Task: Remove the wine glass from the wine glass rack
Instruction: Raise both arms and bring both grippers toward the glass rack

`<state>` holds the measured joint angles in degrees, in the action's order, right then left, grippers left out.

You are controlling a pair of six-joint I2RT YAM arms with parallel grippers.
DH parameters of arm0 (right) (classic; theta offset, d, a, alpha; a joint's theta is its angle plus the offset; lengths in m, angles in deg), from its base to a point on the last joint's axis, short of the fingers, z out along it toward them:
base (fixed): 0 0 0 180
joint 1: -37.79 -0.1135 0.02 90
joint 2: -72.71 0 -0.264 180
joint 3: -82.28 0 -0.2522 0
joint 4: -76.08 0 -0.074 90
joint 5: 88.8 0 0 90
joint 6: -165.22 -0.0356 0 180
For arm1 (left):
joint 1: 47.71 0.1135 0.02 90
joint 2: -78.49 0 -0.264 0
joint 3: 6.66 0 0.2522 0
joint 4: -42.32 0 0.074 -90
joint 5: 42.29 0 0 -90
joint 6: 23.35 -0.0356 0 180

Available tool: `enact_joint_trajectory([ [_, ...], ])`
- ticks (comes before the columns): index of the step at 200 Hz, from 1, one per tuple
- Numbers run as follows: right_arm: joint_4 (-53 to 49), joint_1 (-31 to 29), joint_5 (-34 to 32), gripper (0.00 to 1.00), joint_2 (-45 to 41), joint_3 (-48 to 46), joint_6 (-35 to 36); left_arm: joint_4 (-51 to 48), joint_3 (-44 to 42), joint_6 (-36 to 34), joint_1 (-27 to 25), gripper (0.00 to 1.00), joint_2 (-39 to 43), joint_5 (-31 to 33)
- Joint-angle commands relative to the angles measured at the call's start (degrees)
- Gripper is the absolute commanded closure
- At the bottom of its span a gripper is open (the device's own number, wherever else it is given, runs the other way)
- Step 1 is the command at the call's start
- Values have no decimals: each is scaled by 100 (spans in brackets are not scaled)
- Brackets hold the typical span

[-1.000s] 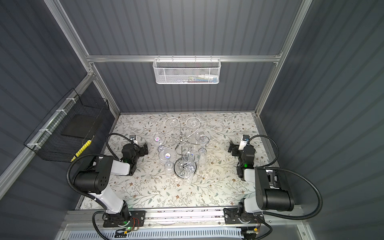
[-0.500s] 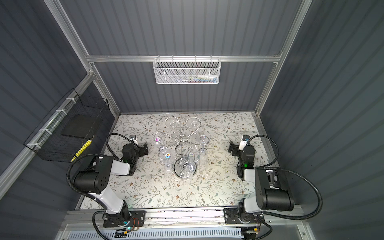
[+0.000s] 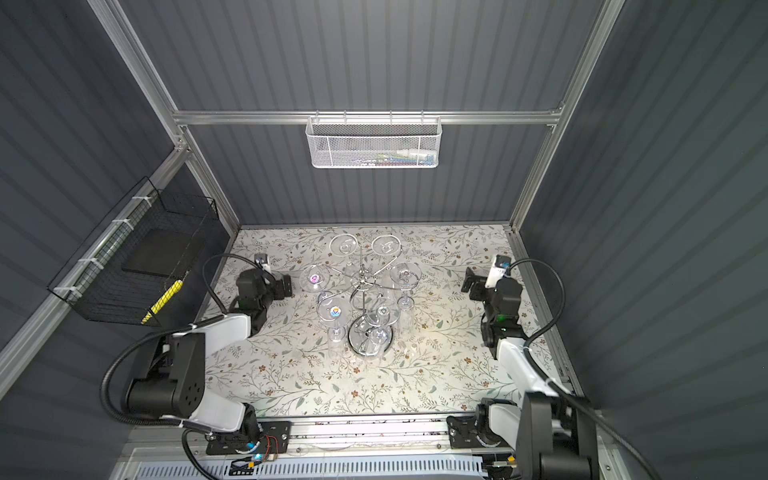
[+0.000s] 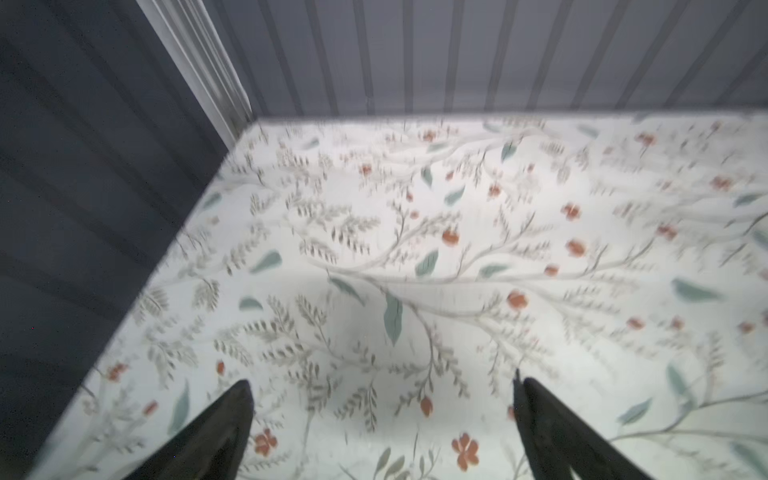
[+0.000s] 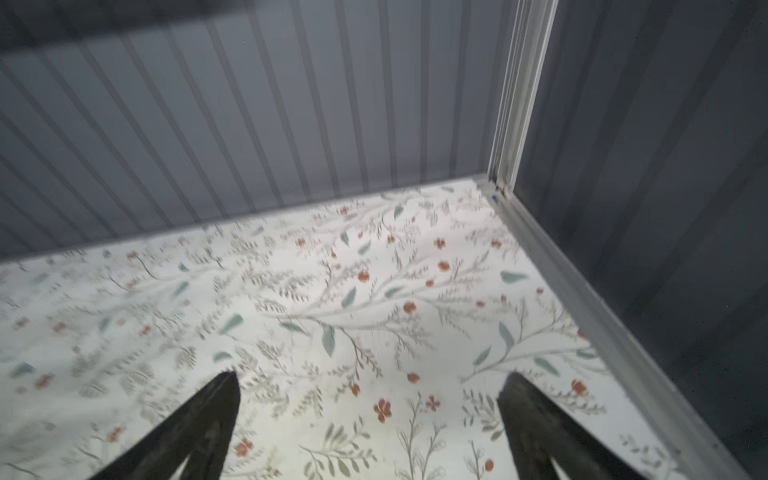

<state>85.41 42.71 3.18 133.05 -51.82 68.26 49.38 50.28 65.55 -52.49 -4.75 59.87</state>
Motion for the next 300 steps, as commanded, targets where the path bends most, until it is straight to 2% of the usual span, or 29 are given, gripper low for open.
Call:
enact_joint_trajectory([
  [1, -2382, -19, 77, 1, -802, 1168, -518, -2299, 1383, -200, 38, 0, 713, -249],
  [29, -4179, -27, 766, 1, -884, 2662, -960, -4344, 3440, -200, 38, 1, 578, -1088],
  [56, -5551, -43, 1942, 1, -459, 3934, -1197, -5322, 4914, 99, 35, 1, 332, -2120],
  [81, -5997, -65, 2627, 1, -236, 4518, -1583, -6027, 5934, 365, 36, 0, 19, -3050],
  [104, -6160, -312, 2684, 1, -228, 4900, -1600, -6255, 6491, 798, 38, 3, -278, -4073],
  [139, -6600, -704, 2725, 1, 17, 5553, -1543, -6521, 7167, 1158, 29, 7, -854, -5194],
  [186, -6936, -1137, 2691, 1, 344, 6030, -1475, -7073, 7361, 981, -18, 12, -1314, -5652],
  [211, -6954, -1264, 2818, 1, 525, 6197, -1476, -7201, 7292, 892, -163, 14, -1422, -5682],
  [243, -6774, -1363, 3107, 1, 623, 6143, -1528, -7732, 7700, 538, -442, 14, -1705, -5555],
  [273, -6802, -1372, 3291, 1, 686, 6135, -1585, -7722, 7712, 612, -652, 19, -1856, -5648],
  [300, -6846, -1373, 3317, 1, 667, 6171, -1568, -7977, 7722, 381, -909, 22, -1971, -5677],
])
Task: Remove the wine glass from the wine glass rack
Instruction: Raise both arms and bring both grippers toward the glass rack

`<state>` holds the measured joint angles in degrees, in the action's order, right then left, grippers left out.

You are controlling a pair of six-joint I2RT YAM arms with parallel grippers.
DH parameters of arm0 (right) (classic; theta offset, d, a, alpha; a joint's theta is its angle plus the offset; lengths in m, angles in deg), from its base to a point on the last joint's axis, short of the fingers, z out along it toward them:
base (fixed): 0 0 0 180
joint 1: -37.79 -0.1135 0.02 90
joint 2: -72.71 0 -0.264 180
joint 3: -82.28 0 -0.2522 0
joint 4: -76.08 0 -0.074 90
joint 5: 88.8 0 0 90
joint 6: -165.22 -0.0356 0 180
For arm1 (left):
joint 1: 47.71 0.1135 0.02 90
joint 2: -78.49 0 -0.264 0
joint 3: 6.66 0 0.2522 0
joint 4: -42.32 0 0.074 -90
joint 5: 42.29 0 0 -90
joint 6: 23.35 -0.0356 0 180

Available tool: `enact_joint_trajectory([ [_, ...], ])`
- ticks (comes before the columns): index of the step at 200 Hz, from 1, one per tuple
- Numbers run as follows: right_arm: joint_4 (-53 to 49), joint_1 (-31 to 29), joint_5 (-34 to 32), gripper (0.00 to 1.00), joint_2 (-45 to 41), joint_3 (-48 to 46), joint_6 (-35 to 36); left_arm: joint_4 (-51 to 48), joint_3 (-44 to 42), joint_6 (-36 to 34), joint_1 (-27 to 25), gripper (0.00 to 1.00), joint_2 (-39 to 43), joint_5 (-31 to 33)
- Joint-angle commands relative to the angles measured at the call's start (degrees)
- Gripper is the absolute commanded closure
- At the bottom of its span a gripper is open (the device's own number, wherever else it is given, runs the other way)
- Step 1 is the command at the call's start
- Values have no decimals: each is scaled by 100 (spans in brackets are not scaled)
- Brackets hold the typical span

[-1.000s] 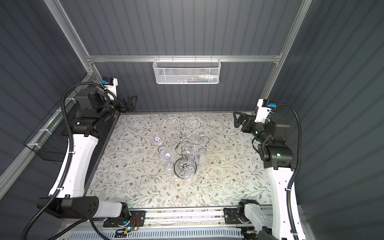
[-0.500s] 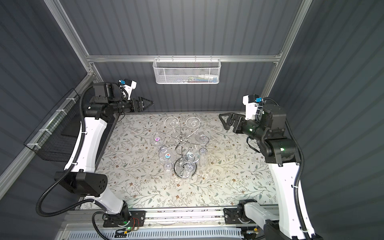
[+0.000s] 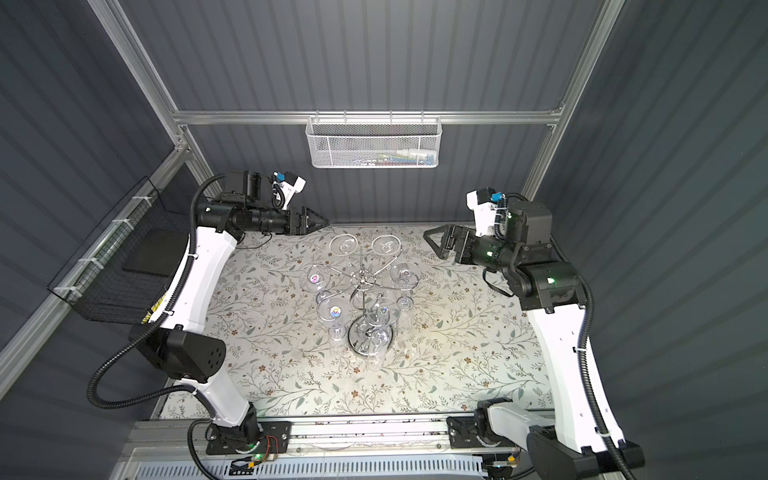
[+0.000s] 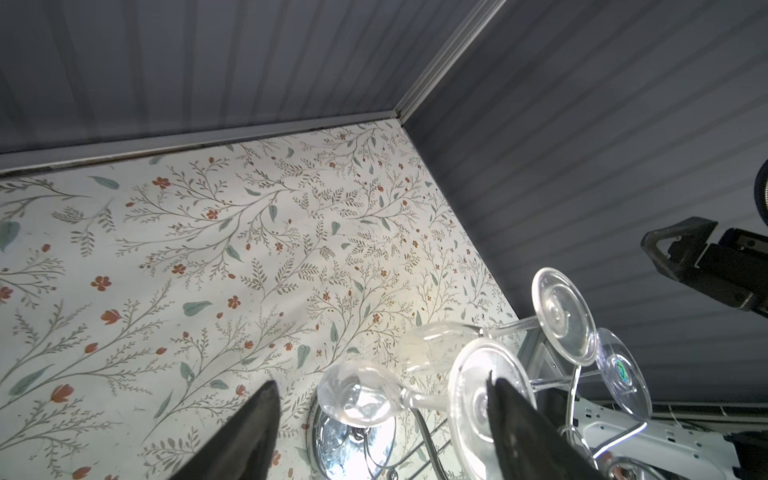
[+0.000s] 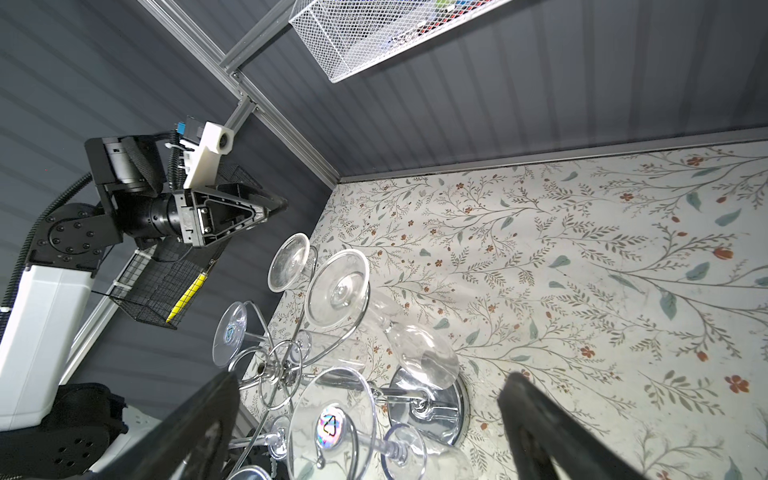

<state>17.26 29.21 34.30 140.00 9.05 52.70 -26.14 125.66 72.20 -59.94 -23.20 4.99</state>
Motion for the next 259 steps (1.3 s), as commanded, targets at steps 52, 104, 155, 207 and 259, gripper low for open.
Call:
enact_joint_trajectory([
  [52, 6, -22, 397, 2, 34, 58, -96, -563, 172, -268, -210, 33, -228, -622],
  [104, 94, -21, 441, 3, 57, -7, -173, -374, -89, -111, -279, 49, -140, -873],
  [155, 69, -21, 464, 3, 43, -90, -169, -592, -136, -361, -342, 55, -149, -954],
  [207, 85, -21, 440, 4, 65, -130, -191, -639, -226, -407, -359, 64, -77, -864],
  [259, 111, -26, 450, 5, 82, -145, -216, -626, -316, -416, -377, 71, 10, -902],
])
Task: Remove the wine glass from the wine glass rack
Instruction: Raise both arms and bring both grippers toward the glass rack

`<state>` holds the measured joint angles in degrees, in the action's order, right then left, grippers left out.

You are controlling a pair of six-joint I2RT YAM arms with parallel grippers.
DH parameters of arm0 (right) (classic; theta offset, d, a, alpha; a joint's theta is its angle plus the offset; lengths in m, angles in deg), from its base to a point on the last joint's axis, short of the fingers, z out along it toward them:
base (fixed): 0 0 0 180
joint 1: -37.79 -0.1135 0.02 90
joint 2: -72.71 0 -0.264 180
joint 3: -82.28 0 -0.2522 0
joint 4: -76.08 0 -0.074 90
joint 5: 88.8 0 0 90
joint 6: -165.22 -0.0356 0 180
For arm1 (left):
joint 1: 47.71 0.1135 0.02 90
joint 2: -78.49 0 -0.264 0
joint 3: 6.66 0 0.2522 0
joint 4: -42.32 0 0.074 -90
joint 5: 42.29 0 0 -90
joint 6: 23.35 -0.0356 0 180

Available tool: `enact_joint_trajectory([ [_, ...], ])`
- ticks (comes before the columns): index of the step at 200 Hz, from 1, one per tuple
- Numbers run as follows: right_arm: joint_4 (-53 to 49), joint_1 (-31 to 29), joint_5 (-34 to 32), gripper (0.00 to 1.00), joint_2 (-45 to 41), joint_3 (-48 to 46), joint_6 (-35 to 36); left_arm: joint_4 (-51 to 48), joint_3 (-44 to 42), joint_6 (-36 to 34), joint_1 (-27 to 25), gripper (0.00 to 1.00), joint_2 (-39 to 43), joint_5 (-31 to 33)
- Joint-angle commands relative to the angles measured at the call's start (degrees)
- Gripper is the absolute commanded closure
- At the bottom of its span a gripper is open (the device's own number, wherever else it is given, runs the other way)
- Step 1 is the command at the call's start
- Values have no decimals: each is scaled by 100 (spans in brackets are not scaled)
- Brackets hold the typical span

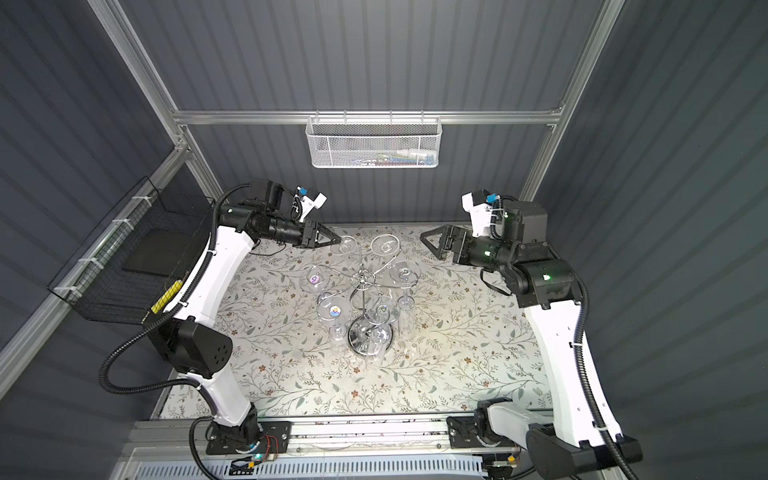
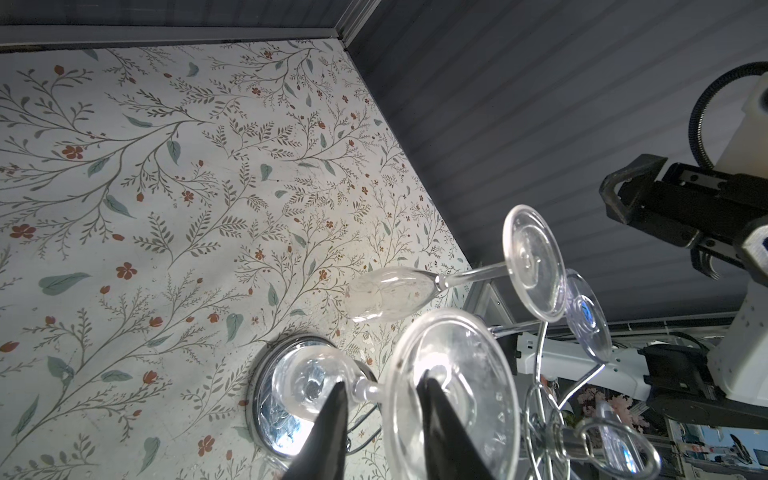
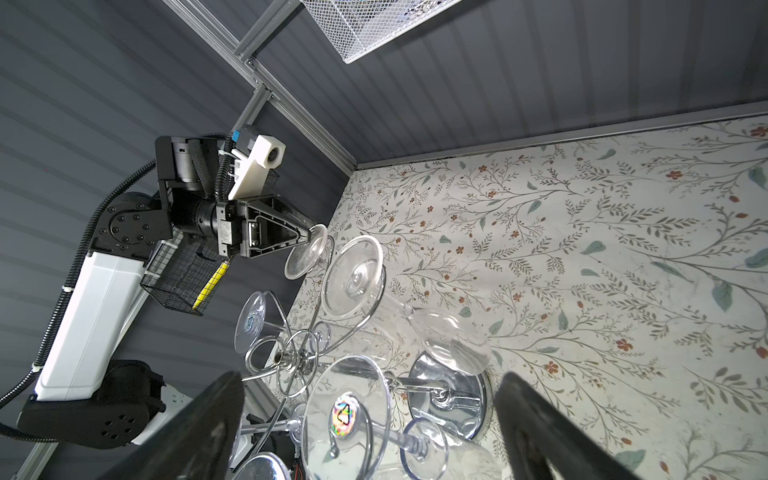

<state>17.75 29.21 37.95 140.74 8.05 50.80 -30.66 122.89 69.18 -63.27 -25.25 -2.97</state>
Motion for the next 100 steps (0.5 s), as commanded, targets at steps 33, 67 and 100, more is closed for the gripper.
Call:
enact_joint_trajectory([
  [33, 55, -21, 53, 4, -24, -60, -36, -164, -21, -105, -62, 76, 233, -201],
  [67, 29, -21, 51, 4, -44, -79, -17, -141, -21, -77, -80, 79, 306, -240],
  [100, 33, -27, 69, 5, -49, -83, -17, -162, -61, -94, -80, 80, 365, -223],
])
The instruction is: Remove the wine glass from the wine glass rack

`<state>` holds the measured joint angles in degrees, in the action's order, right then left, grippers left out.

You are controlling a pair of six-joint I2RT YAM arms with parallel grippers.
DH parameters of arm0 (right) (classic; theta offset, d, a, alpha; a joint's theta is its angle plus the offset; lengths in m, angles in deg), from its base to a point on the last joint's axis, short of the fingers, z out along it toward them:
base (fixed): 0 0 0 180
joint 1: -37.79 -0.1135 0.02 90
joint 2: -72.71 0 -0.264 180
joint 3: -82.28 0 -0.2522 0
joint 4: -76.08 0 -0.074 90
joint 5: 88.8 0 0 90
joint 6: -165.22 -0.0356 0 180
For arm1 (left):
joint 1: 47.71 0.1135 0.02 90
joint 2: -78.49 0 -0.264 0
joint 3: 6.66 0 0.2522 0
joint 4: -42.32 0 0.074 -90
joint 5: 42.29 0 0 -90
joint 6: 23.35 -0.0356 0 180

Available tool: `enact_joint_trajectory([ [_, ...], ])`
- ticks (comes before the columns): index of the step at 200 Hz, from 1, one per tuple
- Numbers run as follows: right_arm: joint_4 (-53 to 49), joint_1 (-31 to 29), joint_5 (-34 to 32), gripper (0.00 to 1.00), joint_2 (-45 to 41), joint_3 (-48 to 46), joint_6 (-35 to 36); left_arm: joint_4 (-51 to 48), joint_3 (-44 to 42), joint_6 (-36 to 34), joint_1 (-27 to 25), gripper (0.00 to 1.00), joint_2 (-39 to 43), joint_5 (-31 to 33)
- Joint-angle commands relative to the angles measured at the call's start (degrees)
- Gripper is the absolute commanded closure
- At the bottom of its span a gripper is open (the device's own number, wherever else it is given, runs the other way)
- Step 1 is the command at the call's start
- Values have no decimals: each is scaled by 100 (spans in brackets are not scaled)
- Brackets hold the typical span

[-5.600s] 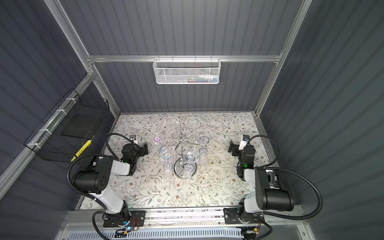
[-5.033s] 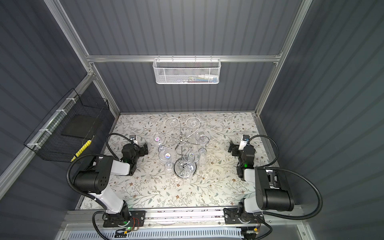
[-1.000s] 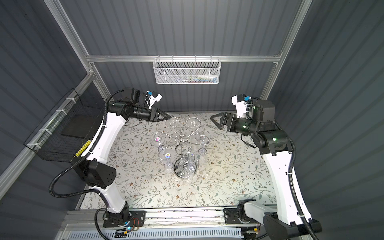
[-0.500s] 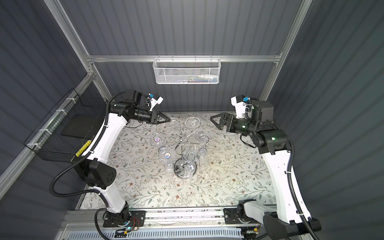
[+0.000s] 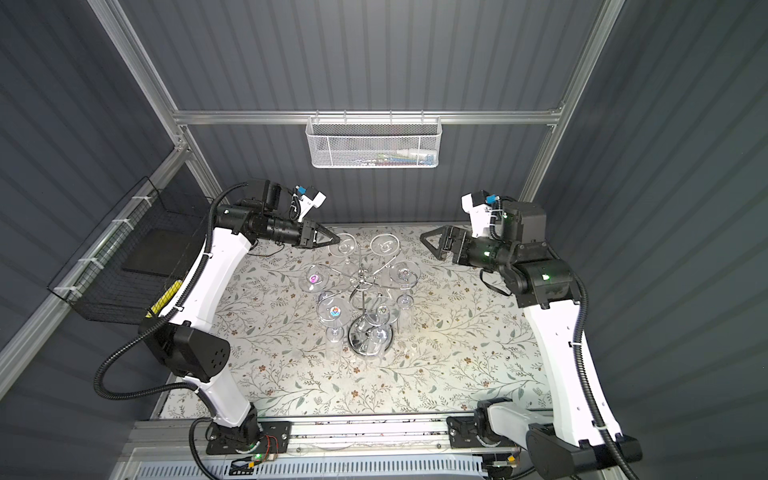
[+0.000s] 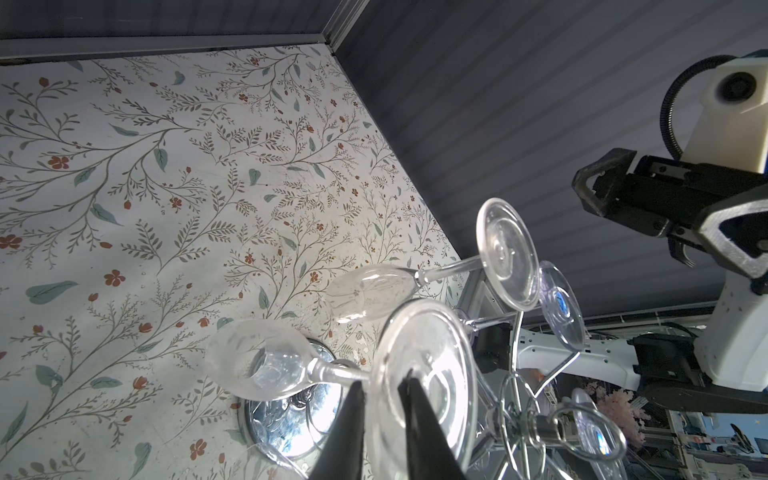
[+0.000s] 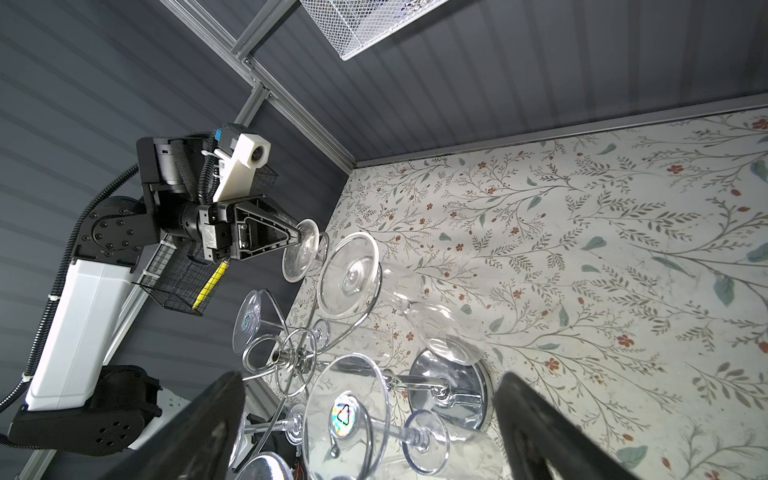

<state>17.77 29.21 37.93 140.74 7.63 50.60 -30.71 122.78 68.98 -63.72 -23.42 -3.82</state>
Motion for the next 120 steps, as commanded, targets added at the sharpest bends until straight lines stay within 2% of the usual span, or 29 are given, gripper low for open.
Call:
enact_joint_trajectory([
  [1, 33, -24, 71, 5, -51, -39, 2, -157, -52, -70, -34, 80, 185, -143],
  [88, 23, -21, 54, 7, -149, -86, -19, -91, -158, 36, -43, 90, 277, -159],
  [120, 19, -23, 46, 8, -172, -89, -24, 570, -550, 615, -67, 100, 421, -340],
])
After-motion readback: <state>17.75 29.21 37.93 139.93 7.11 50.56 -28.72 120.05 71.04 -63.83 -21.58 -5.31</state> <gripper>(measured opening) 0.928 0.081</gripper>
